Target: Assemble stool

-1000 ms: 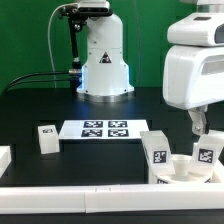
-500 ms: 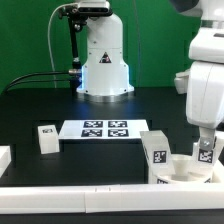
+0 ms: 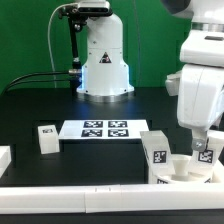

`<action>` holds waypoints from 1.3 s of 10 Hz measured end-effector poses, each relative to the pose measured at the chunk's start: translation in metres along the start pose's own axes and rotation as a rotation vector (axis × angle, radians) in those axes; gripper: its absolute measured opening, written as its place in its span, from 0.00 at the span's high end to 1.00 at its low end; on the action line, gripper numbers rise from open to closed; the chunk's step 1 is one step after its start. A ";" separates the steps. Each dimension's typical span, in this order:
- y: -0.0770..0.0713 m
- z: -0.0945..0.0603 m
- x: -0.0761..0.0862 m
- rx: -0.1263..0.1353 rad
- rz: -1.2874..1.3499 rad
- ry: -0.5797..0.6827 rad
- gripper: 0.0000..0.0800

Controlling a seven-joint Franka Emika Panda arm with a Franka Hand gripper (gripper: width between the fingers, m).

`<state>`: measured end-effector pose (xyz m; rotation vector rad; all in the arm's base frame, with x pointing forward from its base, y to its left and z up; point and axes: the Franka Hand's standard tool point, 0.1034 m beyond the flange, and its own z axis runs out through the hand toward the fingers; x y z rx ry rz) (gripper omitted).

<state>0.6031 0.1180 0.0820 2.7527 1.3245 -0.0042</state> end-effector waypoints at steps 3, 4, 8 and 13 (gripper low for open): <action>0.004 0.001 -0.002 0.009 0.237 -0.008 0.57; 0.009 0.001 -0.004 0.009 0.344 -0.006 0.57; 0.004 0.000 -0.001 0.048 0.849 -0.016 0.57; 0.005 0.002 -0.004 0.114 1.374 -0.021 0.57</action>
Offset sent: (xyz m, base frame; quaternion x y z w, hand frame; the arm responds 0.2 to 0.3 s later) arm 0.0125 -0.0078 -0.0032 0.0273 0.0044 0.2370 0.9711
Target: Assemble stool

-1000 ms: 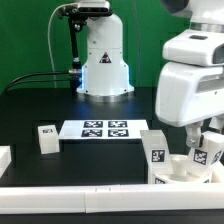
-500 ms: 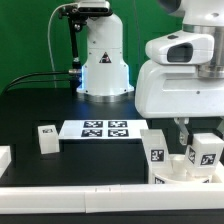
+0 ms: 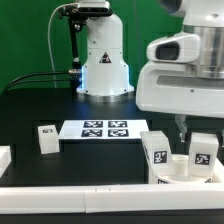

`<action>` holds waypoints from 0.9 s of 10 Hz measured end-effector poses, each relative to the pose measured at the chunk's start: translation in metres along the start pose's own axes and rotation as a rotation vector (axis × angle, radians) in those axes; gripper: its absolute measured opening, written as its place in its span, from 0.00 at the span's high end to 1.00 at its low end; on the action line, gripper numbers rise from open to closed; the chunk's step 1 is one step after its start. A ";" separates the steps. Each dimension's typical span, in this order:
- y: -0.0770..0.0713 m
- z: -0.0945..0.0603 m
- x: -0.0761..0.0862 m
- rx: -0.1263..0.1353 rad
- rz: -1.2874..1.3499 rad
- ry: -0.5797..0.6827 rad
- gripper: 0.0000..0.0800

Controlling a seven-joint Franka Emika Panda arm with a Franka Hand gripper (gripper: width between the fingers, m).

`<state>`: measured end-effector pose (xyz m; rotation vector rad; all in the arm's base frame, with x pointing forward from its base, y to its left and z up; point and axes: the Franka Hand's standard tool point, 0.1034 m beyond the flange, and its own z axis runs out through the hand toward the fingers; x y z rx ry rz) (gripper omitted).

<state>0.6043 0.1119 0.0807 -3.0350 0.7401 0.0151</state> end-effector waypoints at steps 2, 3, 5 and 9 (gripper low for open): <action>-0.001 0.002 -0.002 0.044 0.290 0.001 0.57; 0.000 0.002 -0.002 0.046 0.355 -0.003 0.57; -0.001 0.002 -0.002 0.045 0.465 -0.007 0.57; 0.001 0.001 0.000 0.085 0.863 -0.069 0.57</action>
Offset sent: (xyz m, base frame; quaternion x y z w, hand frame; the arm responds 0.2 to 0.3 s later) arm 0.0000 0.0000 0.0000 0.0000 0.0000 0.1296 0.9916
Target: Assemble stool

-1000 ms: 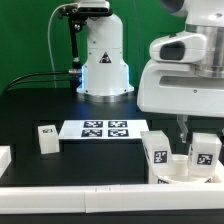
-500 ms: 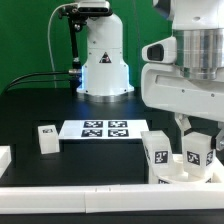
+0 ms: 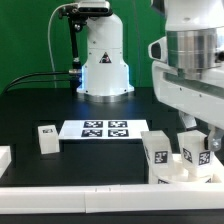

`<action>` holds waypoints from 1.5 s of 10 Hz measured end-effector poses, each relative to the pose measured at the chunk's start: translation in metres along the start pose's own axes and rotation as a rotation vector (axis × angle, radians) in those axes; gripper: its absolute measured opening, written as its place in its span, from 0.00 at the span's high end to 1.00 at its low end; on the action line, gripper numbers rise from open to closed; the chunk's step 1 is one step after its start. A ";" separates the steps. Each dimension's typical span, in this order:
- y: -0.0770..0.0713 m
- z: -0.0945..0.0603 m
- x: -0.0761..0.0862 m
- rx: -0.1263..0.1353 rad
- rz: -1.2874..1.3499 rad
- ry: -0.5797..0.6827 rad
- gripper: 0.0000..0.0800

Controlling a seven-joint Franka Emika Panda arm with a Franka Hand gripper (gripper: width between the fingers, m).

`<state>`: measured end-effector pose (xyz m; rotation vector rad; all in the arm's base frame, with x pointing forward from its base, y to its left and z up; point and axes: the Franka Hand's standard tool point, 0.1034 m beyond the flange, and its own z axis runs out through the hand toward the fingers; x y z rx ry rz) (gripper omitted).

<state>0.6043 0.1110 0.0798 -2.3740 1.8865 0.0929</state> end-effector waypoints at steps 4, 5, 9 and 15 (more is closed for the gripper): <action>-0.001 0.003 -0.003 0.033 0.409 -0.048 0.57; -0.001 0.003 -0.003 0.033 0.423 -0.048 0.57; 0.005 -0.007 -0.009 -0.004 0.221 -0.071 0.20; 0.007 -0.025 -0.012 0.016 -0.318 -0.077 0.19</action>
Offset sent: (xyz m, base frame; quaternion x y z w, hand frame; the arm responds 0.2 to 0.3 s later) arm 0.0000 0.0000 0.0000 0.0000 0.0000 0.1296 0.9916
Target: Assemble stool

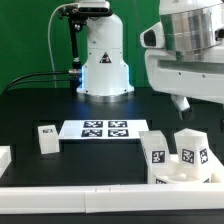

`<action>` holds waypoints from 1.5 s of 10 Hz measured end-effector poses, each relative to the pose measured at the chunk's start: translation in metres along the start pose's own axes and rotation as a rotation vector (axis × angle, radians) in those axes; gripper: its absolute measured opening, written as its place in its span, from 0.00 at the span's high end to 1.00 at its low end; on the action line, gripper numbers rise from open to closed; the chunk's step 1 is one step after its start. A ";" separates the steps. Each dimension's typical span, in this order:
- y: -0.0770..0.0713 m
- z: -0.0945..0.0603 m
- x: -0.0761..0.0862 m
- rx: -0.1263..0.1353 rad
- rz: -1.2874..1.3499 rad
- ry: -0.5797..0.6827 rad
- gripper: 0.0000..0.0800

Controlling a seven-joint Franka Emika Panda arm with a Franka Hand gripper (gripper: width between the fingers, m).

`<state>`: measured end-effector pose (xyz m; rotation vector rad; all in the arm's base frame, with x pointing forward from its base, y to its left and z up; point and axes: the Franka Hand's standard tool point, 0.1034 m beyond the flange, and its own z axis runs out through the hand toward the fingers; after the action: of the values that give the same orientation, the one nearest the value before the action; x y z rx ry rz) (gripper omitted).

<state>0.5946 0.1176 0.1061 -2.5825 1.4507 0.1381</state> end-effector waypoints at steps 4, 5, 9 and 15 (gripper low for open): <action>-0.008 -0.011 0.003 -0.056 -0.612 0.037 0.19; -0.008 -0.008 -0.002 -0.095 -0.759 0.052 0.19; -0.006 -0.008 0.003 -0.116 -1.020 0.051 0.19; -0.007 -0.008 0.016 -0.183 -1.591 0.089 0.19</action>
Offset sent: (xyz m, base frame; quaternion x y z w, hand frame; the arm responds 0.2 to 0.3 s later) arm 0.0073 0.0138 0.0104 -0.0035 0.0166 -0.4120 0.9110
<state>0.6082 0.1062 0.1124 -3.0071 -0.8779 -0.0787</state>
